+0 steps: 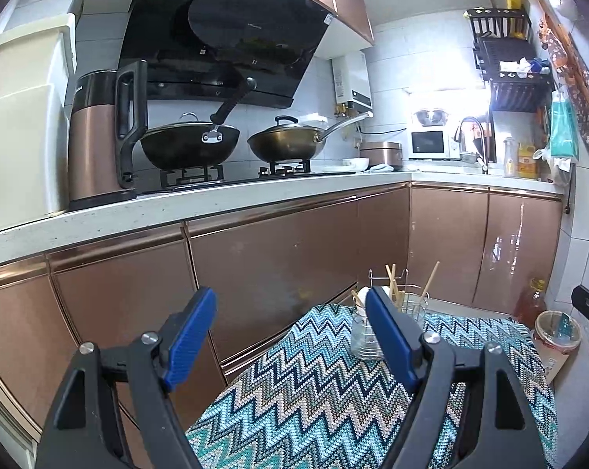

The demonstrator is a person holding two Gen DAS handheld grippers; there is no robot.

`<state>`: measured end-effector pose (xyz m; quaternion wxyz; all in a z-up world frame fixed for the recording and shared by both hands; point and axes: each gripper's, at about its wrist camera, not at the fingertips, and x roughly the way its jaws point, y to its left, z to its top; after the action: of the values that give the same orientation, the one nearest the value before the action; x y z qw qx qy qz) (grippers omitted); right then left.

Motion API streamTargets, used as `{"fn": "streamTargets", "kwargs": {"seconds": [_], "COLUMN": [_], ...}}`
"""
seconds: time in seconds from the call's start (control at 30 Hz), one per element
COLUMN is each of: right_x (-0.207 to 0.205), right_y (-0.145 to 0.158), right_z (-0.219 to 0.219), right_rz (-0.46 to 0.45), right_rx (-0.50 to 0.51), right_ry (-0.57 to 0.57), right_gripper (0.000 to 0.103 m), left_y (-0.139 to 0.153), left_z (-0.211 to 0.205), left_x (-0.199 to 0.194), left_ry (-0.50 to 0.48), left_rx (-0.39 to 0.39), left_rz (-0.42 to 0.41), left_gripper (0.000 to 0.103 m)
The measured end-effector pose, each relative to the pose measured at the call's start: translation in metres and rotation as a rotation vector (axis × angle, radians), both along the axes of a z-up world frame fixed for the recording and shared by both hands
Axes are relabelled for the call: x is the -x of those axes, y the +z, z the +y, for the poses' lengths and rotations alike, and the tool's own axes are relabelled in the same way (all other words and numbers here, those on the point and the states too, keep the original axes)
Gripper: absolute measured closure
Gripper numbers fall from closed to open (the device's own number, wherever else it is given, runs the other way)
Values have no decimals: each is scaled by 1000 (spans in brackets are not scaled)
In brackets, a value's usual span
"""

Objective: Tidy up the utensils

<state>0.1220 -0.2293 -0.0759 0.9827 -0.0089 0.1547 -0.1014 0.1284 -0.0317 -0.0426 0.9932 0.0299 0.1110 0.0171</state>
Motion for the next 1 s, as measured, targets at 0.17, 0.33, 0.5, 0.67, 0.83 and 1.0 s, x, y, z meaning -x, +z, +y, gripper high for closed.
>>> {"fn": "streamTargets", "kwargs": {"seconds": [0.17,0.33,0.5,0.67,0.83,1.0], "right_x": [-2,-4,-3,-1,1,2], "right_y": [1,-2,-4,-4,-4,-4], "right_z": [1,2,2,-2,-6,-7], "right_rz": [0,10,16,17,15,17], "right_rx": [8,12,11,2,-4,-7], "right_ry": [-9,-12,-17,-30,-36,-43], "right_gripper": [0,0,0,0,0,0], "left_y": [-1,-1,-2,-3,-3,-5], "left_z": [1,3,3,2,-1,-3], "left_x": [-2,-3,-4,-1,2,3], "left_ry": [1,0,-1,-2,-6,-10], "left_rx": [4,4,-4,-11,-18,-22], "left_rz": [-1,-1,1,-3,-8,0], "left_gripper": [25,25,25,25,25,25]}}
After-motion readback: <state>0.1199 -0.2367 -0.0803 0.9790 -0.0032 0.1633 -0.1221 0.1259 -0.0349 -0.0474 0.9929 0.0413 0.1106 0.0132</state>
